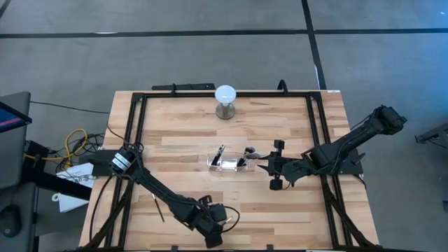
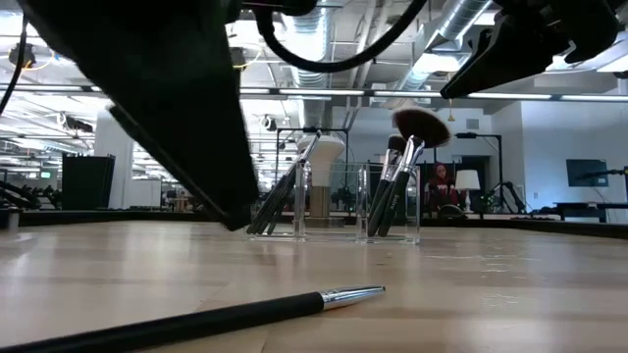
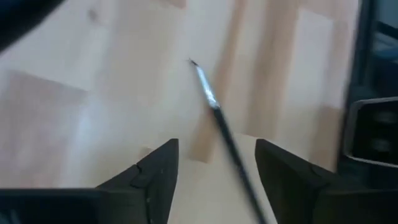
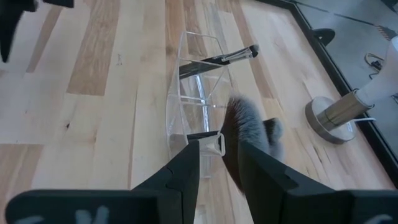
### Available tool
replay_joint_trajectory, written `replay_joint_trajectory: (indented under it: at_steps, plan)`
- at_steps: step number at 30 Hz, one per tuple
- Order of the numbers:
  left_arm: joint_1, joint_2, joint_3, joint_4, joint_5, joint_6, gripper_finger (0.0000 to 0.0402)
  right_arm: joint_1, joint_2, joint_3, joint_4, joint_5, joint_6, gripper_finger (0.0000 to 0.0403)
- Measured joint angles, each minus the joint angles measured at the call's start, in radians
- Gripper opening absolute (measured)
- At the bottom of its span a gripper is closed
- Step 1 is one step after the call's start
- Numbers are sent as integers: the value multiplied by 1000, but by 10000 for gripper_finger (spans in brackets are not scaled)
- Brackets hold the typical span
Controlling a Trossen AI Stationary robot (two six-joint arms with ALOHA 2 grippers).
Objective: Put items in baskets/containers
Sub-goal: Put the black liner brush into the transparent organizer
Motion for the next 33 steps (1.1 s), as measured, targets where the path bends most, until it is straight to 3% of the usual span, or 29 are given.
replay_joint_trajectory:
  at_steps: [4, 11, 16, 26, 30, 33]
  plan:
    - [-27, 0, -32, 46, -91, 77, 193, 0, 0, 0, -2, 0, 0, 102]
    - [-73, 36, -51, 297, -152, 250, 176, 0, 0, 0, -1, 1, 0, 102]
    - [-85, 104, -36, 273, -169, 256, 170, 0, 0, 0, 3, 1, 8, 102]
    - [-80, 105, -34, 234, -217, 249, 141, 0, 0, 0, -4, 1, 26, 102]
    - [-79, 64, -34, 212, -215, 228, 128, 0, 0, 0, -3, 1, 26, 102]
    - [-79, 1, -34, 113, -217, 123, 121, 0, 0, 0, -3, 0, 32, 102]
